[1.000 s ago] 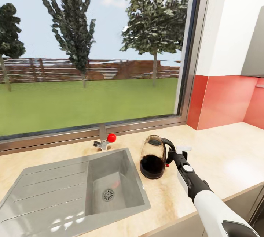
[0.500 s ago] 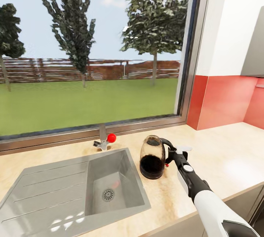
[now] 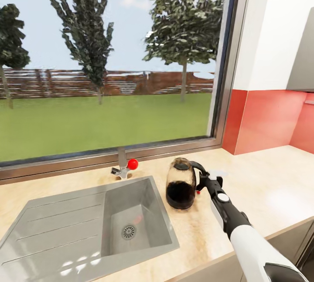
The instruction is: Set up a coffee station on the kitchen countertop: keep the coffee maker on the countertop, move the bottle of coffee from the kitchen shelf to the counter next to the coffee maker, place a paper coffee filter on top of the coffee maker, put the saucer next to the coffee maker with the coffee cup on the saucer, and place the electric kettle next to the coffee maker.
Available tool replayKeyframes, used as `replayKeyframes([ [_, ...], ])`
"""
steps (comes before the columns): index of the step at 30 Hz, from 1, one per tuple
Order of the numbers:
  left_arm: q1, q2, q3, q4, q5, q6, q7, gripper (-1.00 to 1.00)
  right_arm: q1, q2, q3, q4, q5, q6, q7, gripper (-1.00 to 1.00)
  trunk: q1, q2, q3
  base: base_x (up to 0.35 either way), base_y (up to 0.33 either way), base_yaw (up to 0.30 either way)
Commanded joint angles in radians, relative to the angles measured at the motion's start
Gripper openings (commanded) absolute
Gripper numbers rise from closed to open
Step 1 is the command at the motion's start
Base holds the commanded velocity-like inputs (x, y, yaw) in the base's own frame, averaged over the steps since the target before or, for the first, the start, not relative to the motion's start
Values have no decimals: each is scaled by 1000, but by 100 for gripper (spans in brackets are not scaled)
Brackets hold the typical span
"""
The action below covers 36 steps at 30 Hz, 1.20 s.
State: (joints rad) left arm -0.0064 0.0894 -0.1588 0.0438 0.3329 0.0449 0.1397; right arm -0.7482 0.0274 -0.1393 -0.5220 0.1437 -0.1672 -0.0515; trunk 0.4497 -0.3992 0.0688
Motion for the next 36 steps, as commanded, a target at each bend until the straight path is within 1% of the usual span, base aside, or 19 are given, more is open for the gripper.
replayKeyframes([
  [1,0,-1,-8,1,8,3,1,100,0,2,-2,-10,10,-3,0,-100,0,-1,-1,0,0,0],
  [5,13,-1,-9,1,7,-7,3,100,0,8,57,-92,9,17,-3,-100,0,-1,-1,0,0,0],
  [7,17,3,-9,1,6,-12,3,100,0,26,100,-148,9,91,-4,-100,0,-1,-1,0,0,0],
  [8,18,6,-9,1,4,-13,3,100,0,44,116,-216,8,161,-4,-100,0,-1,-1,0,0,0],
  [9,24,0,-9,-5,10,-19,5,100,6,49,120,-202,0,153,-9,-100,0,-1,-1,0,0,0],
  [11,35,-4,-10,-6,9,-20,1,100,7,61,120,-212,-9,160,0,-100,0,-1,-1,0,0,0],
  [14,38,-4,-8,-7,8,-18,-4,100,7,78,120,-223,-9,169,11,-100,0,-1,-1,0,-55,0],
  [19,39,-4,-5,-7,8,-16,-3,100,7,108,119,-251,-9,171,13,-100,0,-1,-1,-62,-243,23],
  [22,39,-4,-5,-7,9,-16,-3,100,7,125,119,-267,-9,172,13,-100,0,-1,0,-128,-281,206],
  [25,39,-4,-4,-7,13,-16,-3,100,7,127,119,-279,-9,172,13,-100,0,-1,1,-230,-188,273],
  [30,39,-4,-4,-7,14,-16,-3,100,7,127,119,-278,-9,172,13,-100,0,-1,5,-238,-34,275],
  [36,39,-4,-4,-7,15,-16,-3,100,7,128,119,-277,-9,172,13,-100,0,-1,8,-102,-3,275],
])
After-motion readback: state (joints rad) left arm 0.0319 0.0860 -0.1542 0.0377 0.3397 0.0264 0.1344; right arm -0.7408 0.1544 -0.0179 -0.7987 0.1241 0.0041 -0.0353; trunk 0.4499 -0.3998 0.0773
